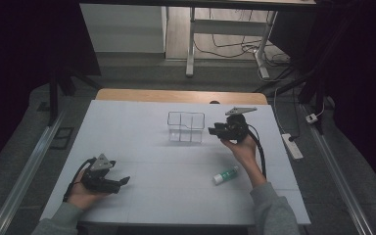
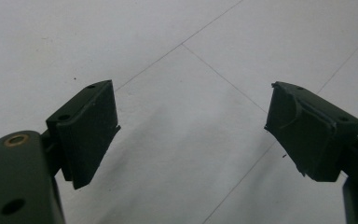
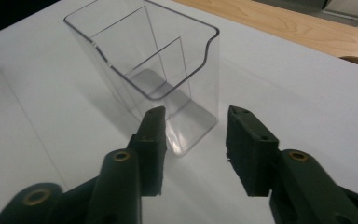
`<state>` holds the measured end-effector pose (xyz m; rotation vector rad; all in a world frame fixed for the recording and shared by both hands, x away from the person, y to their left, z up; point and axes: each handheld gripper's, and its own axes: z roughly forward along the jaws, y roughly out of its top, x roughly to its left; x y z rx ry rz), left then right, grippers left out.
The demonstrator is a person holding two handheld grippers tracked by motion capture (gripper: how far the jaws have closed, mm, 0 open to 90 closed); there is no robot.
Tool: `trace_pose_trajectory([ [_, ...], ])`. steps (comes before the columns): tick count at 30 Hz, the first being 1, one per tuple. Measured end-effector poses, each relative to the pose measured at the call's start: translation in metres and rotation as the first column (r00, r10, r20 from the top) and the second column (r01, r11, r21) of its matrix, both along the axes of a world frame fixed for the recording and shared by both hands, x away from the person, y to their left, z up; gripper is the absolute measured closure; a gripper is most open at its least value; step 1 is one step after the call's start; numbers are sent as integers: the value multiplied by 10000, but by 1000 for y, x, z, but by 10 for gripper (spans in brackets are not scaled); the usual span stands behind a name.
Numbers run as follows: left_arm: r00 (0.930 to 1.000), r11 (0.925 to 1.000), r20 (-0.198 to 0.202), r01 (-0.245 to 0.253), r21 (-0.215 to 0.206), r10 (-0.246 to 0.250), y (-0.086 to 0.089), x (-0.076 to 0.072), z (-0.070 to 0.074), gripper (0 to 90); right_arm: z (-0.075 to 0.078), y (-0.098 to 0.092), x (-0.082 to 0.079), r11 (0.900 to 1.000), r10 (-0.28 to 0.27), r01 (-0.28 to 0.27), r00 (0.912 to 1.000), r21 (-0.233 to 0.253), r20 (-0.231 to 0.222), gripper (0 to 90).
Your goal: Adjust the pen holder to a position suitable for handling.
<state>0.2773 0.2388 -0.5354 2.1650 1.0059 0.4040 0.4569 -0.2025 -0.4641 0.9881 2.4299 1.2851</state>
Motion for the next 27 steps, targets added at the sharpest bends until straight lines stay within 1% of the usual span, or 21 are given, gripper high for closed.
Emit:
trace_pose_trajectory([
  [1,10000,10000,-6,6,-2,-6,0,0,0,164,1,-1,-2,9998,31,-30,10000,-205,43,540],
  [3,10000,10000,-19,22,-31,-22,0,1,-1,164,1,-2,-5,9993,133,-128,9998,-364,132,518],
  [7,10000,9999,-5,43,-154,-43,1,4,-1,170,3,-6,-10,9989,312,-311,9995,-355,26,487],
  [10,10000,9997,-46,57,-219,-58,2,4,-1,171,3,-9,-14,9980,448,-446,9990,-437,34,468],
  [13,10000,9997,-5,78,-231,-78,2,2,0,171,3,-10,-17,9969,572,-571,9984,-546,0,442],
  [17,10000,9999,-16,90,-137,-90,1,0,0,169,4,-12,-23,9917,953,-951,9954,-863,-17,415],
  [22,10000,10000,1,52,-48,-52,0,-2,1,167,6,-20,-29,9878,1304,-1313,9913,-836,-159,395],
  [25,10000,10000,12,62,-4,-62,0,-2,1,167,6,-24,-32,9832,1548,-1564,9876,-938,-242,383],
  [27,10000,9999,-8,98,57,-98,-1,-1,0,167,6,-27,-36,9796,1724,-1735,9848,-1016,-201,382],
])
